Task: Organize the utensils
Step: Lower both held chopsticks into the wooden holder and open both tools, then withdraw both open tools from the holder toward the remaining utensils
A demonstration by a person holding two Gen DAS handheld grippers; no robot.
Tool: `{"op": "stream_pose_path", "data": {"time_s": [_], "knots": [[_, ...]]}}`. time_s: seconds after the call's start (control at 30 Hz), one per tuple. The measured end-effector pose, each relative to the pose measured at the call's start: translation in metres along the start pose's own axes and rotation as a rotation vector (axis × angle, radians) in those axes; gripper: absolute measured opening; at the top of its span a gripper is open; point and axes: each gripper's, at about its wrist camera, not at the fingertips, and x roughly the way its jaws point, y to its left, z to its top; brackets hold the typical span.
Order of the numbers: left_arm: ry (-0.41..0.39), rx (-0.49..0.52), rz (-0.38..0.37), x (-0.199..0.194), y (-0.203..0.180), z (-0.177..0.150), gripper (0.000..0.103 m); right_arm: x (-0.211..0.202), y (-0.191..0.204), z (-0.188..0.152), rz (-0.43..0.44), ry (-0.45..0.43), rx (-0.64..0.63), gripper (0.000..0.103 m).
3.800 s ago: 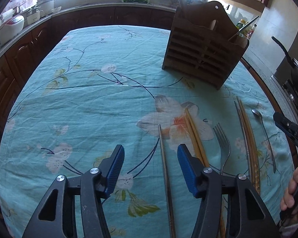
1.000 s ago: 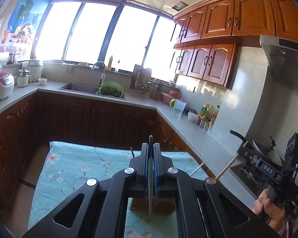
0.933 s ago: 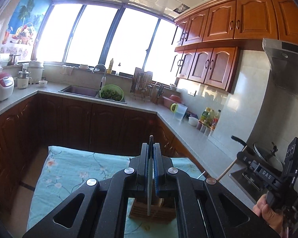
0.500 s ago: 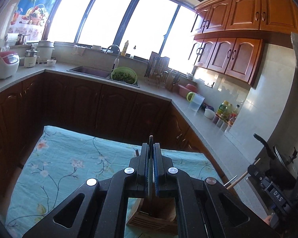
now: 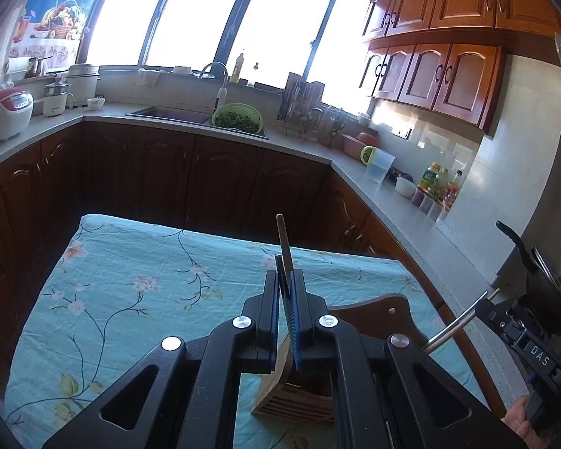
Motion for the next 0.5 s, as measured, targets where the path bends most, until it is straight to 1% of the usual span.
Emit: {"op": "stream_pose_path", "data": {"time_s": [0.1, 0.17, 0.2, 0.23, 0.27, 0.3, 0.33, 0.37, 0.4, 0.43, 0.47, 0.5], "knots": [[0.001, 0.005, 0.003, -0.001, 0.002, -0.001, 0.005, 0.001, 0.001, 0.001, -0.005, 0.001, -0.001, 0.006], [0.005, 0.014, 0.011, -0.001, 0.000, -0.002, 0.005, 0.001, 0.001, 0.001, 0.003, 0.009, 0.008, 0.011], [0.016, 0.019, 0.018, 0.001, -0.001, 0.000, 0.009, 0.001, 0.000, 0.001, 0.011, 0.011, 0.014, 0.012], [0.027, 0.018, 0.013, 0.000, -0.002, -0.002, 0.011, 0.001, -0.001, 0.001, 0.014, 0.015, 0.017, 0.016], [0.030, 0.014, 0.005, -0.003, -0.001, 0.000, 0.018, -0.001, -0.001, 0.002, 0.022, 0.014, 0.019, 0.021], [0.024, 0.009, 0.005, -0.008, 0.001, 0.000, 0.028, -0.004, -0.003, 0.002, 0.031, 0.009, 0.024, 0.032], [0.013, 0.005, 0.006, -0.015, 0.002, 0.001, 0.034, -0.008, -0.003, 0.003, 0.045, -0.001, 0.029, 0.045], [-0.005, 0.002, -0.004, -0.023, 0.004, 0.001, 0.043, -0.014, -0.003, 0.003, 0.054, -0.016, 0.031, 0.051], [-0.022, 0.006, -0.010, -0.030, 0.004, 0.001, 0.048, -0.020, -0.002, 0.004, 0.059, -0.034, 0.031, 0.057], [-0.035, 0.016, -0.004, -0.038, 0.005, -0.002, 0.052, -0.027, 0.000, 0.005, 0.062, -0.051, 0.030, 0.061], [-0.043, 0.023, 0.010, -0.045, 0.005, -0.003, 0.066, -0.034, 0.001, 0.005, 0.071, -0.065, 0.030, 0.066], [-0.052, 0.022, 0.018, -0.053, 0.007, -0.005, 0.078, -0.041, 0.002, 0.006, 0.084, -0.078, 0.031, 0.077]]}}
